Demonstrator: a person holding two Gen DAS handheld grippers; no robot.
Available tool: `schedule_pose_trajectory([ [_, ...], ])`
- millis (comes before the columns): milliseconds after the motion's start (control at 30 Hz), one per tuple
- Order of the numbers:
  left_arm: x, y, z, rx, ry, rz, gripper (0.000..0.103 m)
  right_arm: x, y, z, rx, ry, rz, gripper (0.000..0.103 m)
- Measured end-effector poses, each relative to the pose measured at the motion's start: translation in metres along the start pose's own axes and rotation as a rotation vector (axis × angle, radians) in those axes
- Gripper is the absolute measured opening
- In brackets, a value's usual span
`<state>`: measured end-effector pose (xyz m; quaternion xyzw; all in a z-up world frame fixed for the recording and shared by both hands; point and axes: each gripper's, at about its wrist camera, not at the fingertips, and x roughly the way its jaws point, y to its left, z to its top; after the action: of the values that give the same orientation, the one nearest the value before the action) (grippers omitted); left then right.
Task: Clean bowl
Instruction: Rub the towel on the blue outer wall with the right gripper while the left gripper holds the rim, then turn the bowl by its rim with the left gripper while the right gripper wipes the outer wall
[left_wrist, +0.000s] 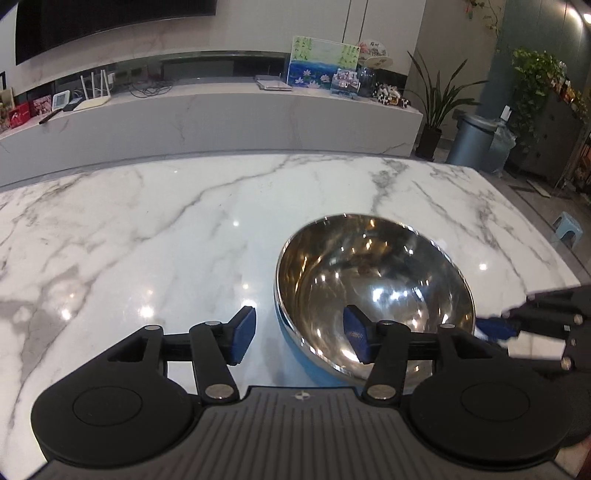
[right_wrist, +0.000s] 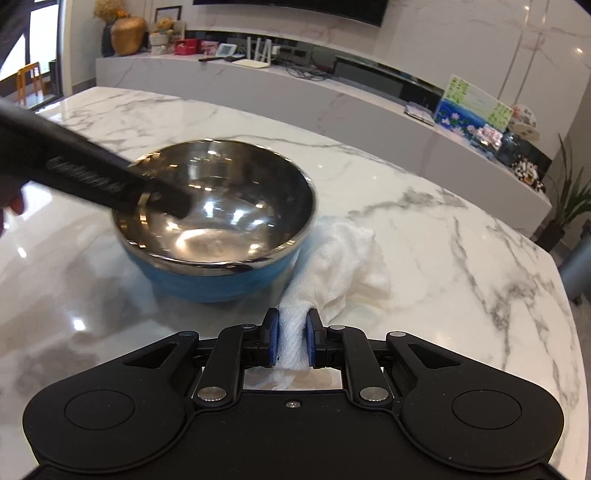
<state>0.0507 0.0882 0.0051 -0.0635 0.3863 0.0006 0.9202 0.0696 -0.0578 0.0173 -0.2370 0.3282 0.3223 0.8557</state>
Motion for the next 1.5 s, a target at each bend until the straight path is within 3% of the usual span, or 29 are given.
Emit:
schedule_pose_trajectory([
  [100, -0.001, -0.003, -0.002, -0.011, 0.002, 0.003, 0.052, -0.002, 0.0, 0.0, 0.016, -0.006, 0.001, 0.018],
  [200, -0.002, -0.002, -0.003, -0.031, -0.001, 0.017, 0.052, -0.008, 0.003, -0.002, 0.044, -0.021, -0.012, 0.044],
  [433, -0.01, 0.004, -0.005, -0.159, 0.013, 0.022, 0.052, -0.006, 0.001, -0.004, 0.122, 0.006, -0.054, 0.044],
  [567, -0.011, -0.002, -0.007, -0.173, 0.026, 0.031, 0.052, -0.002, -0.005, -0.006, 0.196, 0.018, -0.033, 0.044],
  [800, -0.012, 0.0, -0.008, -0.16, 0.021, 0.025, 0.051, 0.002, -0.002, -0.009, 0.222, 0.024, -0.015, 0.021],
  [900, -0.012, 0.001, -0.007, -0.166, 0.025, 0.018, 0.044, -0.001, -0.002, -0.009, 0.22, 0.012, -0.021, 0.014],
  [1200, -0.011, -0.001, -0.004, -0.159, 0.03, 0.015, 0.036, -0.029, 0.007, -0.004, 0.149, -0.103, -0.114, 0.013],
  [1500, -0.008, -0.002, -0.001, -0.135, 0.028, 0.016, 0.033, -0.022, 0.023, -0.003, 0.047, -0.078, -0.09, 0.013],
])
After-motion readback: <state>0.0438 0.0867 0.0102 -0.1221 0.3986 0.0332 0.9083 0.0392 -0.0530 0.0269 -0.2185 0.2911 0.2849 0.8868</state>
